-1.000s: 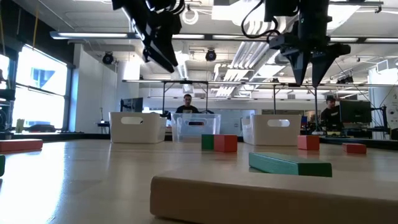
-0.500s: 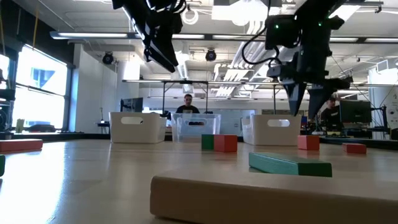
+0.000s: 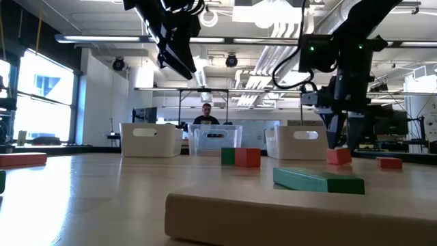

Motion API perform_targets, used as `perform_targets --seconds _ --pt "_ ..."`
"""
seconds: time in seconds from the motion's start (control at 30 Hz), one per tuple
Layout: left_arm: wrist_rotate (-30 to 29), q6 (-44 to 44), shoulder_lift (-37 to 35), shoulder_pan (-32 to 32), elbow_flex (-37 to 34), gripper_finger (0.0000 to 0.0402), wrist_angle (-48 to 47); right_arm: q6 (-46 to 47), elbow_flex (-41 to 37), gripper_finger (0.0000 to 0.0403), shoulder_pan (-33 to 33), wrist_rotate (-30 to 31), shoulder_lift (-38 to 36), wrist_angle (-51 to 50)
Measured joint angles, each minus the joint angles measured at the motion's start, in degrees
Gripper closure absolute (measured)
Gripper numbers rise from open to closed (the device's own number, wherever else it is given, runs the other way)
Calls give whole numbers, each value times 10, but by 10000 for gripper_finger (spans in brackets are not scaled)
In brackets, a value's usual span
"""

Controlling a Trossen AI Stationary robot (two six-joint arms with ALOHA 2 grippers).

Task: Sort & place blocks by color
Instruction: Put the orange block into the right white bin

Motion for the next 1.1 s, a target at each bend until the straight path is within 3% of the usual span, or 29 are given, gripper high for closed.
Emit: perform_targets --seconds 0.3,0.53,0.8,1.1 --pt "-3 -22 0 0 0 202 2 -29 -14 208 -1 -2 48 44" --pt "-4 -42 0 0 0 202 2 -43 -12 298 -1 -6 57 43" --pt "-4 -88 0 0 0 202 -13 -103 28 298 0 -41 55 46" --pt "-4 -128 0 0 0 202 -77 -206 138 298 -25 -25 54 29"
